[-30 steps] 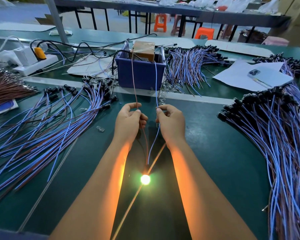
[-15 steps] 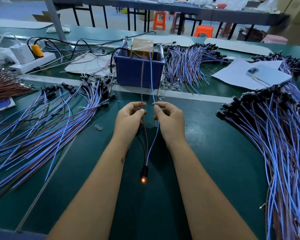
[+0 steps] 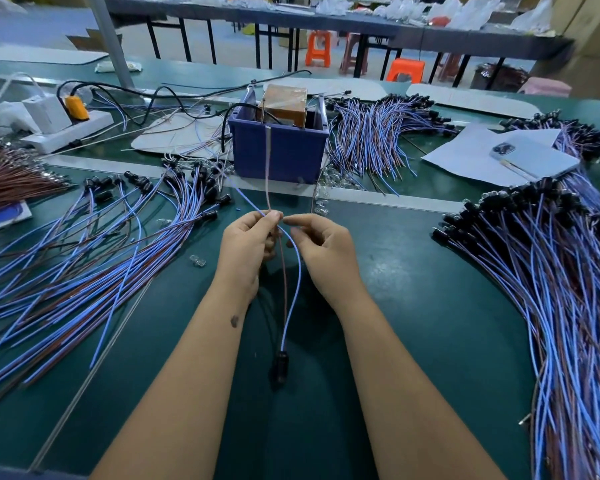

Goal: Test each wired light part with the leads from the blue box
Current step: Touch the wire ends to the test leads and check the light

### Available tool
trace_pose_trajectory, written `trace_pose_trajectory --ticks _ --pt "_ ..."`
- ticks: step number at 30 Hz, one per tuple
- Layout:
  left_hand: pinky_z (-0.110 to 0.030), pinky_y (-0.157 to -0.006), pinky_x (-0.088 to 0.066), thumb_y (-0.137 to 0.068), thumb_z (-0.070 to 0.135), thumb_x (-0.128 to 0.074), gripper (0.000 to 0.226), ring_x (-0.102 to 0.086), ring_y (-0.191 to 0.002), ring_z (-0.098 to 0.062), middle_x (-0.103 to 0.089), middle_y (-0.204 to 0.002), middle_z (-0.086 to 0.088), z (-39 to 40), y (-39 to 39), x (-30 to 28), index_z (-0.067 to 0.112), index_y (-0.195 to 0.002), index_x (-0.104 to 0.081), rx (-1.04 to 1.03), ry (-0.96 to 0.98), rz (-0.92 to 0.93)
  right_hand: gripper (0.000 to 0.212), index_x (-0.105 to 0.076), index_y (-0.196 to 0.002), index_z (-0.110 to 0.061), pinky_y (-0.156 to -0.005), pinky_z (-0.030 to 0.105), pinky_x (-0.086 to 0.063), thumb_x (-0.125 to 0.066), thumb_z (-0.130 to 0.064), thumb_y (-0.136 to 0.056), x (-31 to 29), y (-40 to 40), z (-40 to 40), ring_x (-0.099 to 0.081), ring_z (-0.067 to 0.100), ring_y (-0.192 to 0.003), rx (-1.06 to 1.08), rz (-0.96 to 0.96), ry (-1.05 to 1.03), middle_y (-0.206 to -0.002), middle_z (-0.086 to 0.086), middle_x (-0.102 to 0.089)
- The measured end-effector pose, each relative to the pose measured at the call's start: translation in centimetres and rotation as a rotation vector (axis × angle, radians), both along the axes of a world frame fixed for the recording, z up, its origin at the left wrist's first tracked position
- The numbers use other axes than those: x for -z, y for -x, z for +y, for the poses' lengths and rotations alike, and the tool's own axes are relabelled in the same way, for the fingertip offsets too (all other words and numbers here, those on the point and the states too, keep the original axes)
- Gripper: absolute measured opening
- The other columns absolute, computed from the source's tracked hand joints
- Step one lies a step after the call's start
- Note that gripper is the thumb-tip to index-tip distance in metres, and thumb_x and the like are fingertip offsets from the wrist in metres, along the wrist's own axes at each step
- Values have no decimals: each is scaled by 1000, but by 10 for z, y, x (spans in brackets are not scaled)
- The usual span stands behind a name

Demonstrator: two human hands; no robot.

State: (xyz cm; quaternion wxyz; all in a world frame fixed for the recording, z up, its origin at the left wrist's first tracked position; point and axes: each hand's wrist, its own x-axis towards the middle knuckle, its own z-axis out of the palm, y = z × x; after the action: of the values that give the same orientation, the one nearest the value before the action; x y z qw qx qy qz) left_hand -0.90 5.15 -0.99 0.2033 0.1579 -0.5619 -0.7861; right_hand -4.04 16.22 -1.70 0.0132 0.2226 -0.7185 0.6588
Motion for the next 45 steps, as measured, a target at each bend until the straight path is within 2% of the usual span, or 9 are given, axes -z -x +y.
trace_pose_trajectory --ticks 4,7,10,17,20,25,32,39,45 --pt "-13 -45 -43 -96 8 -56 17 -53 -47 -2 -59 -55 8 -6 -1 -1 13 -80 -60 -49 -160 56 48 -67 -115 -28 -66 23 -48 -73 1 -78 2 -3 -2 -49 9 -64 -150 25 -63 -79 -7 -60" --pt "-13 -48 -47 -95 5 -56 17 -59 -51 -3 -64 -58 6 -7 -2 -2 12 -80 -59 -69 -243 97 40 -68 -120 -20 -68 33 -51 -73 -6 -83 1 -5 -4 -52 11 -73 -236 -21 24 -90 -3 -69" --pt "-14 -52 -52 -95 4 -56 16 -63 -53 -5 -67 -60 3 -6 -1 -2 12 -82 -58 -111 -327 120 23 -67 -118 -16 -60 18 -46 -55 -16 -98 -1 -2 1 -55 4 -62 -146 -66 127 -77 -5 -67" --pt "-16 -58 -54 -98 8 -53 13 -65 -58 -7 -72 -68 0 -10 2 3 9 -90 -62 -172 -408 163 32 -68 -95 -19 -51 18 -43 -40 -28 -104 -7 9 11 -50 7 -53 110 -357 471 -69 -5 -63" --pt "-18 -60 -54 -98 6 -53 16 -63 -58 -5 -71 -68 3 -5 3 7 11 -89 -65 -159 -201 126 35 -66 -87 -16 -54 19 -46 -38 -28 -105 -10 11 16 -56 7 -60 175 -378 557 -77 -2 -65" --pt "-26 -74 -53 -90 11 -67 16 -63 -69 -5 -70 -79 8 22 -7 15 26 -90 -72 -148 604 145 35 -52 -78 -15 -49 17 -43 -33 -24 -106 -19 19 42 -52 6 -49 356 -355 545 -56 -7 -59" --pt "-18 -71 -51 -83 5 -73 7 -65 -73 -5 -73 -81 1 122 -23 -2 7 -88 -77 177 880 534 35 -55 -76 -18 -59 34 -40 -36 -28 -104 -52 44 140 -48 21 -60 664 -107 -28 -63 2 -50" --pt "-29 -97 -47 -89 0 -59 45 -61 -112 -13 -68 -121 3 194 -29 -14 24 -127 -64 792 1049 343 35 -51 -66 -8 -52 33 -29 -45 -25 -96 -81 42 250 -43 30 -62 758 -10 -835 -64 10 -51" --pt "-16 -87 -46 -93 7 -55 26 -61 -95 0 -72 -106 7 174 -31 5 19 -106 -73 668 965 189 41 -50 -129 -7 -94 44 -39 -49 -24 -92 -71 27 254 -41 40 -118 933 -108 -1046 -131 24 -42"
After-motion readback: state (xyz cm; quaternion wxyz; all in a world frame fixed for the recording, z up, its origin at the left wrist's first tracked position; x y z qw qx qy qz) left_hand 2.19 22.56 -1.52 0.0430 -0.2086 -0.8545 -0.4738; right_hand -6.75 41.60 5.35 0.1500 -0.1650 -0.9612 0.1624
